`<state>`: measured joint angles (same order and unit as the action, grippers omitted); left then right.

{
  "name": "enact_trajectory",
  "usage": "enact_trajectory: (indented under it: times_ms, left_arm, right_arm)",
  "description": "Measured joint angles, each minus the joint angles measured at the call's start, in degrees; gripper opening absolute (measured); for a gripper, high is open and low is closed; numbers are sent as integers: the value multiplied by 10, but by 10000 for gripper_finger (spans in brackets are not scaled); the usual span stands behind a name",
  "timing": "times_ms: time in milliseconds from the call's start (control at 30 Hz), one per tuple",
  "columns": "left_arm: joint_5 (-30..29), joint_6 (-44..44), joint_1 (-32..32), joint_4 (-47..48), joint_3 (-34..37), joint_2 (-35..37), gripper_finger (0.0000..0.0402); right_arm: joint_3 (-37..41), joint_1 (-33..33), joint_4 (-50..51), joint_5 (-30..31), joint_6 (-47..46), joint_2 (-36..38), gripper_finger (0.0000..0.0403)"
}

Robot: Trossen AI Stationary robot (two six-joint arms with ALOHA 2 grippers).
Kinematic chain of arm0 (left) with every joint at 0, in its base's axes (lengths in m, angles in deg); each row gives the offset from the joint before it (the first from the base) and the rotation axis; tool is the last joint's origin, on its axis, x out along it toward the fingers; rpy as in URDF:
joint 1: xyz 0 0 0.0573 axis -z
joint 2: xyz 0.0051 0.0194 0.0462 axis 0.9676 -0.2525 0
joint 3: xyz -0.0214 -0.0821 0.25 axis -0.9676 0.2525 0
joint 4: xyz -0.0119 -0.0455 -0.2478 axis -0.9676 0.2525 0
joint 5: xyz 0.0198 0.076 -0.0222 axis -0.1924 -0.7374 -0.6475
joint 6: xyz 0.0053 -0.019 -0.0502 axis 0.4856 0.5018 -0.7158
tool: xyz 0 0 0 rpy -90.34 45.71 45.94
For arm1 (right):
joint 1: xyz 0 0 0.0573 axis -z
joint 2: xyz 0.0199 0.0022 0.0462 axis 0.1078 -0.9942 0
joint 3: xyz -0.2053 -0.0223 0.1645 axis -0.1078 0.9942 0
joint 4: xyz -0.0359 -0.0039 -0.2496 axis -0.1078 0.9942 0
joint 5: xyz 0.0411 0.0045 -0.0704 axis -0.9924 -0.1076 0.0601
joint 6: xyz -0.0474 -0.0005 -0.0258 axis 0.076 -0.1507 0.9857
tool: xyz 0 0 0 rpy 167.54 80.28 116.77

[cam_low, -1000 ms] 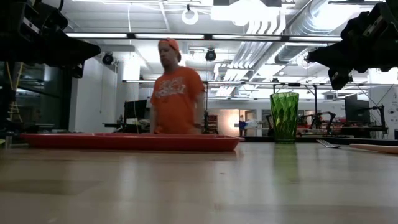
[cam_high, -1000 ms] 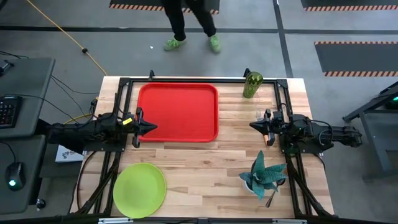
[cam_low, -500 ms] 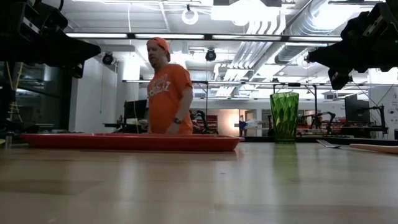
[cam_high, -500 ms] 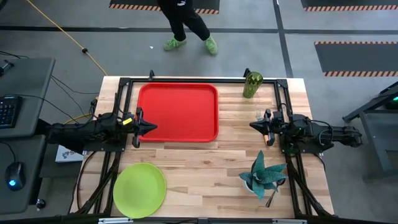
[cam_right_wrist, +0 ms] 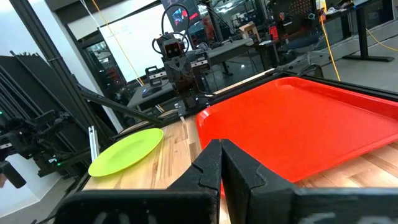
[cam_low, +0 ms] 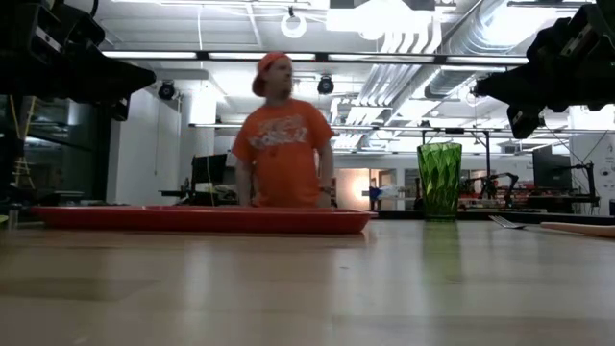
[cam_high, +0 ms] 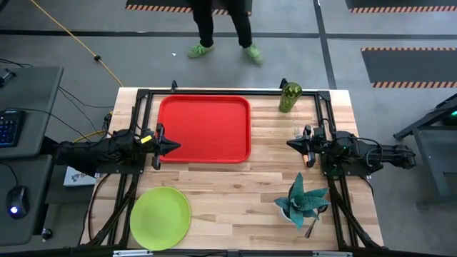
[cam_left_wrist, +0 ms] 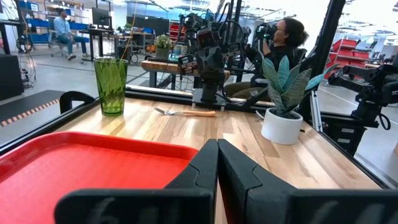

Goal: Pick and place plate/cup/fork/spoon on tray

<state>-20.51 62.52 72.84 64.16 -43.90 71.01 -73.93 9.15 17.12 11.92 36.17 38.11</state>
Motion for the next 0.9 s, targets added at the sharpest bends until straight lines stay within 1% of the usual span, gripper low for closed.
enact_trajectory:
  times_ms: [567, 767, 900]
  left_arm:
    - [0, 0, 0, -4, 0, 0, 0]
    - [0, 0, 0, -75, 0, 0, 0]
    - [-22, 11, 0, -168, 0, -7, 1]
  right_arm:
    - [0, 0, 0, 0, 0, 0, 0]
    - [0, 0, 0, 0, 0, 0, 0]
    - [0, 0, 0, 0, 0, 0, 0]
